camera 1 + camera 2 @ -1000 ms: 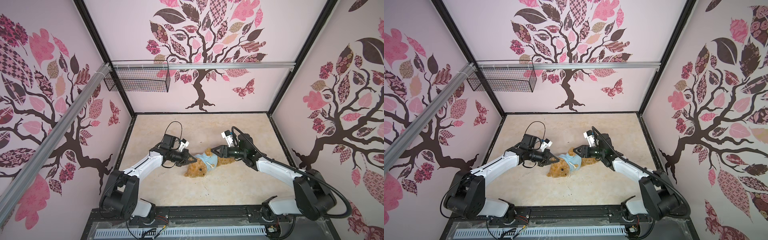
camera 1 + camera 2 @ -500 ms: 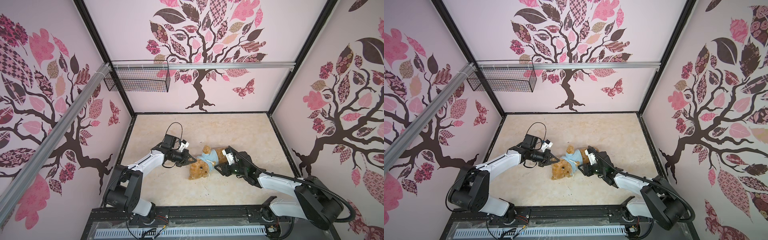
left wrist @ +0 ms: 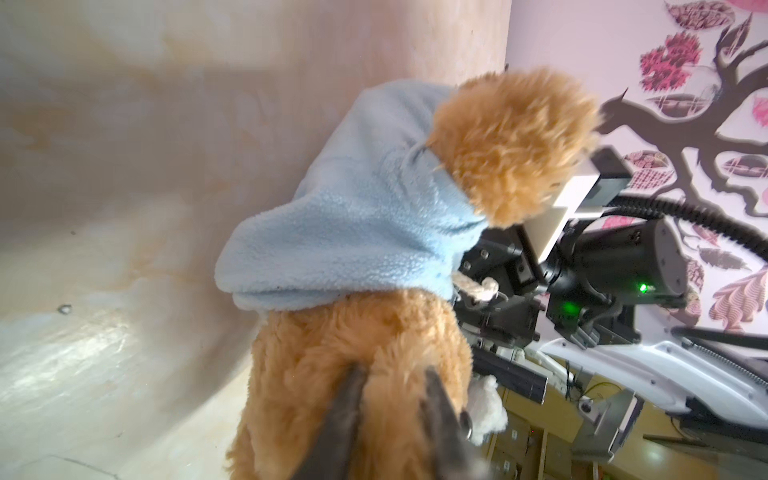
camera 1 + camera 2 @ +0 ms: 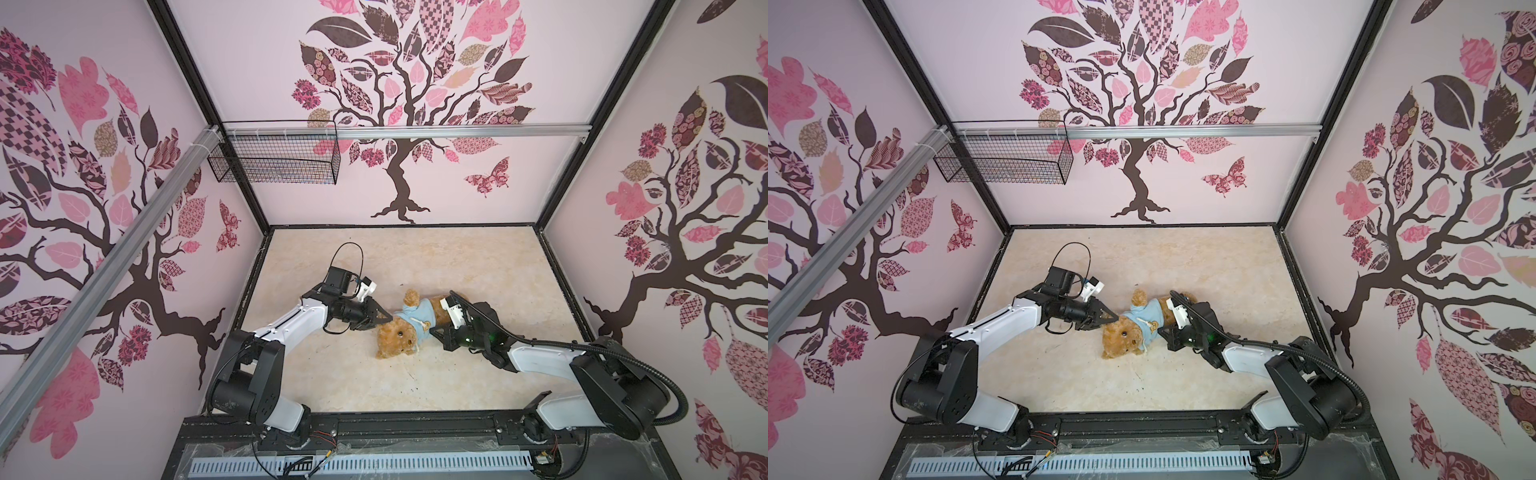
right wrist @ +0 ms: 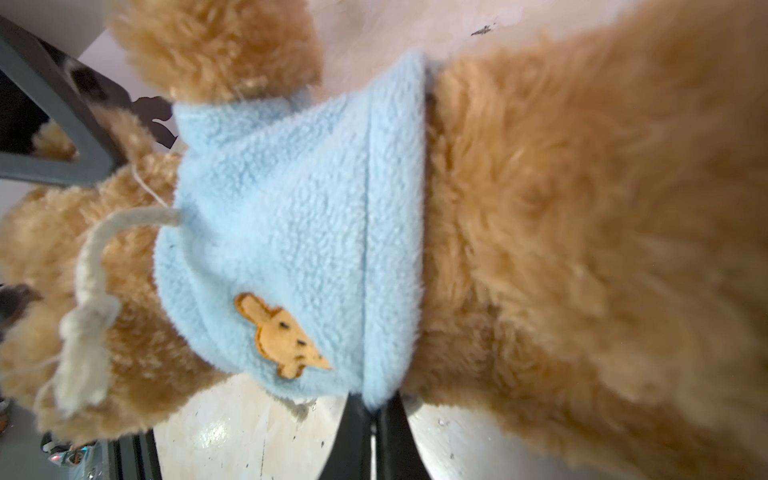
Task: Dress the teddy bear
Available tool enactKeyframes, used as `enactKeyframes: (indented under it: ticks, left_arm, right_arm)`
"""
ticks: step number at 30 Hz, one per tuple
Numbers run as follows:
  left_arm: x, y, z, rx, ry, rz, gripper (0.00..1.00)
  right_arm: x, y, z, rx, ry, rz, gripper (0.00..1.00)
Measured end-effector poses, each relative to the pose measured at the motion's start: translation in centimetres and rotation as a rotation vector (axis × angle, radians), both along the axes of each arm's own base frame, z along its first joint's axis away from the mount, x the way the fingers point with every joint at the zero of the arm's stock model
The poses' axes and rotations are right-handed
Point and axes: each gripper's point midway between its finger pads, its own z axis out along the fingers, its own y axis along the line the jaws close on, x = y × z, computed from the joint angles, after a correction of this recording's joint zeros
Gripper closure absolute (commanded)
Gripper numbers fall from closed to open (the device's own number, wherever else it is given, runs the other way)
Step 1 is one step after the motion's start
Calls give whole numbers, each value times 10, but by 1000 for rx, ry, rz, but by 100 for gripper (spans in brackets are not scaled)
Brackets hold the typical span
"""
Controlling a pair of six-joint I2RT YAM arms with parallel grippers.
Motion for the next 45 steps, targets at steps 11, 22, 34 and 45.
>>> enactKeyframes:
  ticks: [11,22,34,45]
  left_arm:
    - [-8,7,106,177,-907,-121,17]
    - [-12,-23,33,341,-1182,-682,21]
    - [14,-56,2,309,-1244,-971,33]
    - [12,-44,-33,382,-1141,-1141,61]
  right_arm:
    - [0,6,43,183,155,66,100]
    - [-8,10,35,230,258,123,100]
    - [-11,9,31,229,285,140,100]
    - [-1,-17,32,269,317,71,100]
